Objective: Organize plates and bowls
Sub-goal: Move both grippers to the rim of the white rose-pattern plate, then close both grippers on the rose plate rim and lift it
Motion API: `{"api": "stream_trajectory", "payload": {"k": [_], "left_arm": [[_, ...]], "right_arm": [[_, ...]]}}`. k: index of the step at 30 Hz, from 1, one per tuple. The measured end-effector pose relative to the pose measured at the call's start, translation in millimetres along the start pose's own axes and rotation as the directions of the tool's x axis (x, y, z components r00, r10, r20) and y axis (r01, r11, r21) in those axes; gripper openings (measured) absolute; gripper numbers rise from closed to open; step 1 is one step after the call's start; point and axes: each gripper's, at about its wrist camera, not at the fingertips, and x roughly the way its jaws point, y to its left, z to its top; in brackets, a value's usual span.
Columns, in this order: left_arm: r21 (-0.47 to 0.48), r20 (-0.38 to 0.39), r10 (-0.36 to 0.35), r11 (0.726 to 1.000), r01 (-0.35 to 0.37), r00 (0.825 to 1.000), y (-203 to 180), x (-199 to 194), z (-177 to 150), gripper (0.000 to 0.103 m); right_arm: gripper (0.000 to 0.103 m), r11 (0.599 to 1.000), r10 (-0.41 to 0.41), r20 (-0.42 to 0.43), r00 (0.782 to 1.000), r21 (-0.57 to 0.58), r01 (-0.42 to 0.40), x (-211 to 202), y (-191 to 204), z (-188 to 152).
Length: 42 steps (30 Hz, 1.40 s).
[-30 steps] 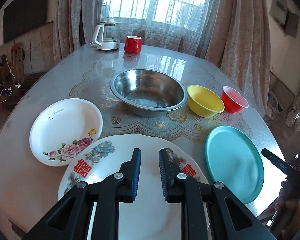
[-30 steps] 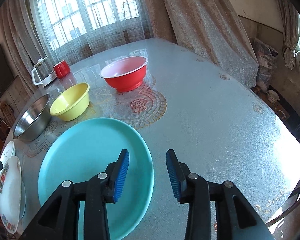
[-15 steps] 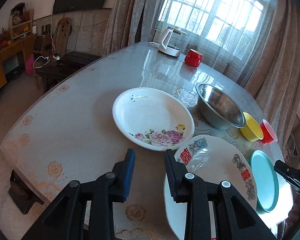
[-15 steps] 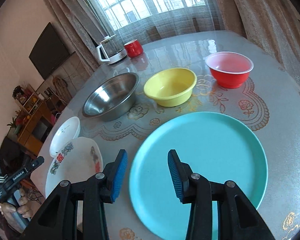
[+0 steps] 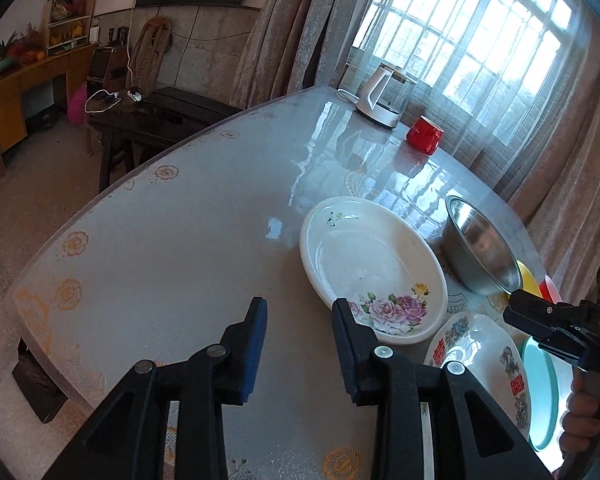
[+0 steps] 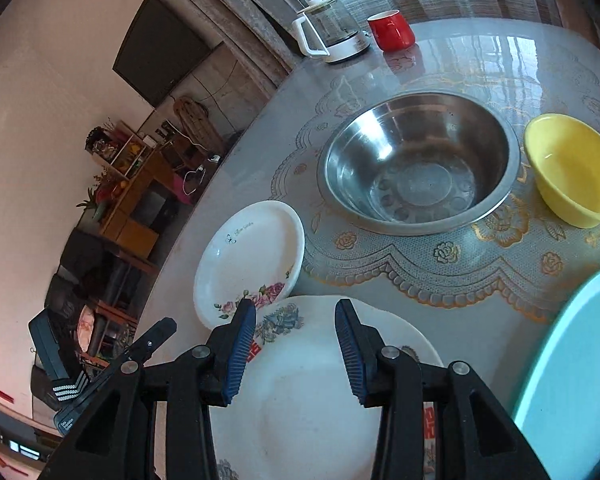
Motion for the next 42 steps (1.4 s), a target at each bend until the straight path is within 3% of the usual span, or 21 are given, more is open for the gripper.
{"api": "stream_trajectory", "payload": {"k": [13,18,23,25,33,42], "left_arm": [[0.007,-0.054,-0.032,0.999,0.032,0.998,9,42,25,0.034],[0.031,-0.074,-0.044,0.998,0.046,0.996,5,55,30,0.033],[0.048,-0.108,-0.081,0.995,0.087,0.991,-1,71,30,0.017],[0.068,-0.092,-0.045,0.996,0.052,0.995,-6,70,29,0.017],[0.064,-0.057,-0.032,0.997,0.036,0.998,-6,58,34,0.017],[0.094,0.002,-0.069,0.993,0.069,0.998,-18,19,33,0.017]], "right_arm": [[0.026,0.996,-0.060,-0.092,0.994,0.065,0.066,70,-1,33],[0.019,0.994,-0.101,-0.117,0.988,0.023,0.104,89,3,32],[0.014,0.992,-0.128,-0.125,0.984,-0.001,0.129,98,7,35],[0.014,0.991,-0.131,-0.122,0.984,-0.005,0.131,97,9,35],[0.014,0.995,-0.095,-0.080,0.992,-0.037,0.092,84,18,33],[0.014,0.999,-0.032,-0.036,0.999,-0.020,0.031,53,19,28]]}}
